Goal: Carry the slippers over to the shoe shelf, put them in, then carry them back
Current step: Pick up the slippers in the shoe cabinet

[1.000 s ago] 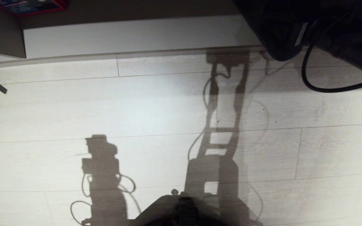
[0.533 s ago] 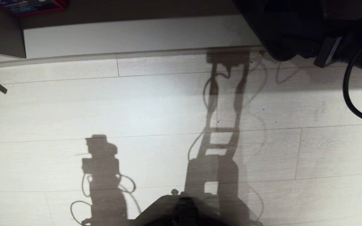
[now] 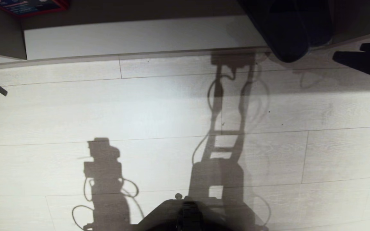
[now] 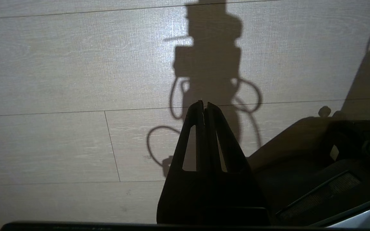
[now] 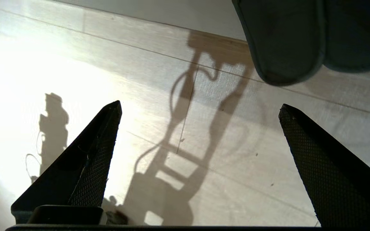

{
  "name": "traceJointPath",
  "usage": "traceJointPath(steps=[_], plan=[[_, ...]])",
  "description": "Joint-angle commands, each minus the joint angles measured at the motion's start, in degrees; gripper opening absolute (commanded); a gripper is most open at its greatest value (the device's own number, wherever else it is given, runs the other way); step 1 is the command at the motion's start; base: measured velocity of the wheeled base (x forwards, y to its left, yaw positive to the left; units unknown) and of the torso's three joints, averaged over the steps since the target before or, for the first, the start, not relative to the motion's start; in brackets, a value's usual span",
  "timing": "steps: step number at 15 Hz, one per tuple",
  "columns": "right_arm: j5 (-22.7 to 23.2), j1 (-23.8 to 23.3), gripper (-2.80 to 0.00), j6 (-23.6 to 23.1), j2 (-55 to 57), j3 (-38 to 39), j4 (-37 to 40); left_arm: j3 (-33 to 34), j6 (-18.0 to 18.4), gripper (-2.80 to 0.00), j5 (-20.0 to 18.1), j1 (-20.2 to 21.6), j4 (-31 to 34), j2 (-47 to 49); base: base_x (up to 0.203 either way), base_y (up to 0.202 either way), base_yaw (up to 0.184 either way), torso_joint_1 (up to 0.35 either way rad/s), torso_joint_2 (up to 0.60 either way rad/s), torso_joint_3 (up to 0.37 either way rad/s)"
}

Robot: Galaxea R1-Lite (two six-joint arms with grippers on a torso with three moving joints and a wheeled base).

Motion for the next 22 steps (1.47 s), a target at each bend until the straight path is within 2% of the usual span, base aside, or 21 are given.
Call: traceJointPath(steps=[1,2,5,9,11,13,18,22], plan=[[0.02,-0.03,0.00,0.12,-6.56,3.34,0.15,0.00,-0.05,-2.80,0.00,0.02,-0.02,-0.02,0.000,0.000,0.000,0.000,0.00,0.000],[-0.41,-0.07,-2.80,0.09,-8.80,4.19,0.94,0.00,-0.05,-2.80,0.00,0.02,-0.02,0.02,0.000,0.000,0.000,0.000,0.00,0.000],[-3.81,-0.34,-2.80,-0.03,-16.80,6.19,7.09,0.00,-0.05,-2.80,0.00,0.02,-0.02,0.06,0.000,0.000,0.000,0.000,0.00,0.000],[-8.64,-0.67,-2.80,-0.18,-28.29,12.26,8.76,0.00,-0.05,-2.80,0.00,0.02,-0.02,-0.02,0.000,0.000,0.000,0.000,0.00,0.000],[-9.95,-5.81,-2.80,-0.24,-32.28,15.11,8.66,0.00,-0.05,-2.80,0.00,0.02,-0.02,-0.02,0.000,0.000,0.000,0.000,0.00,0.000],[-9.15,-9.24,-2.80,-0.53,-38.11,19.49,8.37,0.00,-0.14,-2.80,0.00,0.02,-0.02,-0.02,0.000,0.000,0.000,0.000,0.00,0.000],[-7.61,-13.63,-2.80,-0.66,-50.24,31.61,8.28,0.00,-0.14,-2.80,0.00,0.02,-0.02,-0.02,0.000,0.000,0.000,0.000,0.00,0.000],[-7.49,-14.15,-2.80,-1.46,-59.86,46.86,8.15,0.00,-0.05,-2.80,0.00,0.02,-0.02,-0.01,0.000,0.000,0.000,0.000,0.00,0.000]])
